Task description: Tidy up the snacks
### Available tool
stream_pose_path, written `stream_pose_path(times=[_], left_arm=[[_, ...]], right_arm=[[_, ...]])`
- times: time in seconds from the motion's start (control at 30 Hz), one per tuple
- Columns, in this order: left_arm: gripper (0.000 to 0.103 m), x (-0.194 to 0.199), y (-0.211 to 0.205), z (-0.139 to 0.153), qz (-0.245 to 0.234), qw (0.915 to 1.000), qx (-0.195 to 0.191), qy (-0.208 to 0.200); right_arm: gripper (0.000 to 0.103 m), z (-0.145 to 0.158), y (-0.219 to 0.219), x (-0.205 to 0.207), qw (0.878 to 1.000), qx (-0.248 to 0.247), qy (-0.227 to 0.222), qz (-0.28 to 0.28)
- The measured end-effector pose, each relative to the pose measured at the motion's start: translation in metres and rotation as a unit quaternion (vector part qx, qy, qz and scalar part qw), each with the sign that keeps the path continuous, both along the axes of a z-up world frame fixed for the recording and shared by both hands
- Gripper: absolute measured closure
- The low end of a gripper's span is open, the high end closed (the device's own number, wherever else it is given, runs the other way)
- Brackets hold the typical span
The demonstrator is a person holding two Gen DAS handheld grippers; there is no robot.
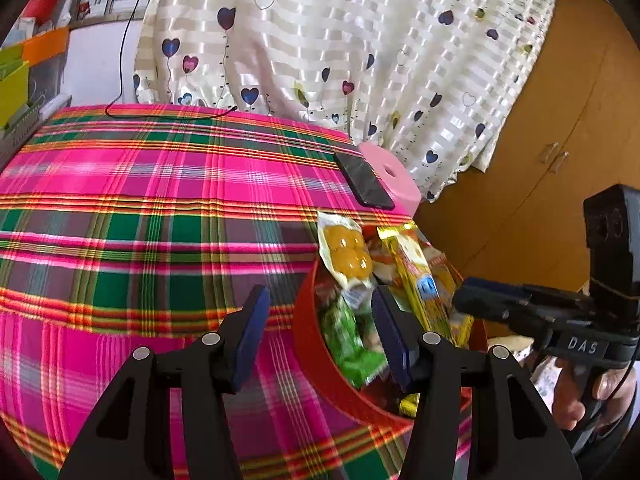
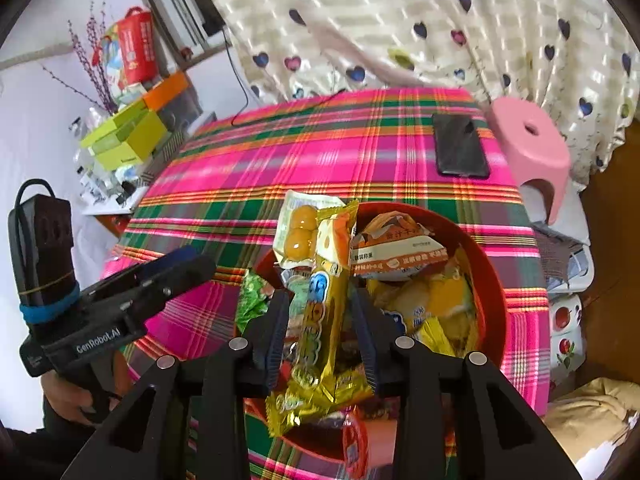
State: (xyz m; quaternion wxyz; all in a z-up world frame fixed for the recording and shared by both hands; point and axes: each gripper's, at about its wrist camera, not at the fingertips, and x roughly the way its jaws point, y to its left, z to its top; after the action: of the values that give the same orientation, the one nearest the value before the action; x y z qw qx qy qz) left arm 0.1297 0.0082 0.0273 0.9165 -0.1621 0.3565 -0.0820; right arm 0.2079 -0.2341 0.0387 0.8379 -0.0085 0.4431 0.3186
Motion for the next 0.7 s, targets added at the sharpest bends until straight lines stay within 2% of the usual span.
stream_pose_path(times=[0.2,0.53,0.7], left_arm=[[0.049,-0.022,-0.019,0.0,0.002,0.9996,0.029,0.003],[0.049,-0.05,-0.037,0.002,-0.003,0.9979,0.064,-0.012],[0.049,-0.06,-0.044,0.001,-0.003,0.9967,0.081,-0.01]], right_arm=[[0.069,0.003,-0.009,-0.028,0.999,0.003,-0.031,-0.017],[0.065,0.005,-0.015,-0.078,0.997,-0.02,-0.071,-0.022],[0.065,0.005,-0.016,-0.098,0.993,-0.034,-0.11,-0.016]])
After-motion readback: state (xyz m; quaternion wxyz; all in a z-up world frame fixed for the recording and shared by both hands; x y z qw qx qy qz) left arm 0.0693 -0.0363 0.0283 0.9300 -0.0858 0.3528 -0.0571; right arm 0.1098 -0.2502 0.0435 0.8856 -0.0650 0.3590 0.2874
